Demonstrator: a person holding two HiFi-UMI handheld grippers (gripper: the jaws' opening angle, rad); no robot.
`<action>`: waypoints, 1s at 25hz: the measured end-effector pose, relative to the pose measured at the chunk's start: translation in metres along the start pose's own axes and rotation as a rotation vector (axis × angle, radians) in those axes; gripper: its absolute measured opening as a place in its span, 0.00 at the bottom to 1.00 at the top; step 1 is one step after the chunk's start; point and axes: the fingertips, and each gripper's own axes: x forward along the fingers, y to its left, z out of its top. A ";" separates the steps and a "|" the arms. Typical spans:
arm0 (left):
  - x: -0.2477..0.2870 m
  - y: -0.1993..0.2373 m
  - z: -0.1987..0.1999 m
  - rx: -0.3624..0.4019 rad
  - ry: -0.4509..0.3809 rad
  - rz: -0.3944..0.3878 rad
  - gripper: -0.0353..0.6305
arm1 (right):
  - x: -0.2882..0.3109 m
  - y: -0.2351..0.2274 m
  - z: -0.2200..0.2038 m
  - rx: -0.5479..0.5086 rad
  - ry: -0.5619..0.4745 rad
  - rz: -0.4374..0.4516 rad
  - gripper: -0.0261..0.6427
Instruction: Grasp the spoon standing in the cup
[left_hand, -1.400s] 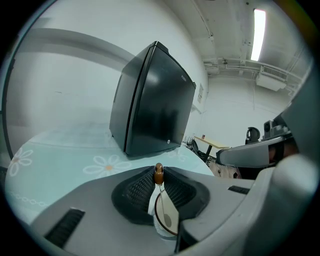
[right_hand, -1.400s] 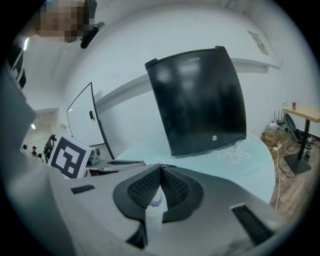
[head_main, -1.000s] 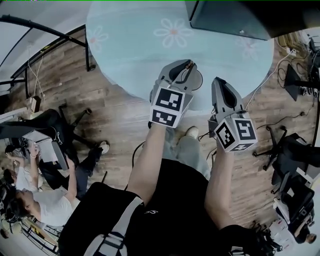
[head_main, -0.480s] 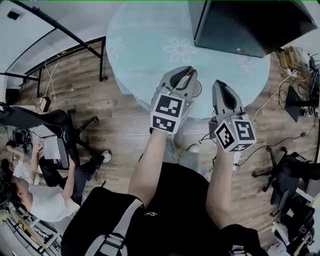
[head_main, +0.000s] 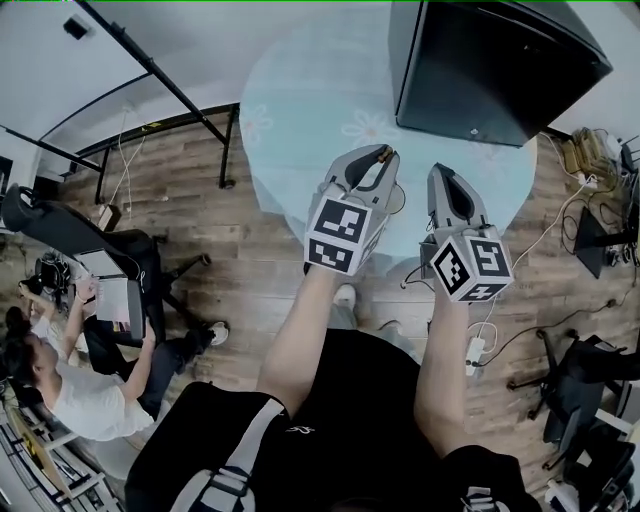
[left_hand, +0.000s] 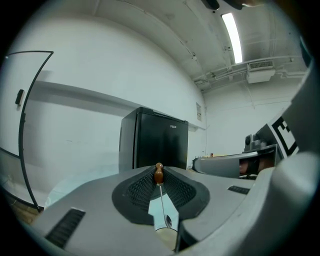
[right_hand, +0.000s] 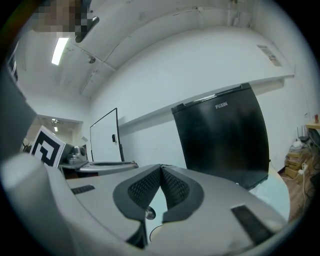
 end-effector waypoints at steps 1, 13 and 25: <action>-0.001 -0.001 0.004 0.007 -0.006 0.000 0.15 | 0.000 0.000 0.004 -0.006 -0.004 0.001 0.05; -0.006 -0.008 0.032 0.032 -0.051 0.005 0.15 | 0.000 0.010 0.031 -0.054 -0.033 0.056 0.05; -0.013 -0.005 0.034 0.025 -0.062 0.015 0.15 | -0.002 0.019 0.033 -0.064 -0.035 0.069 0.05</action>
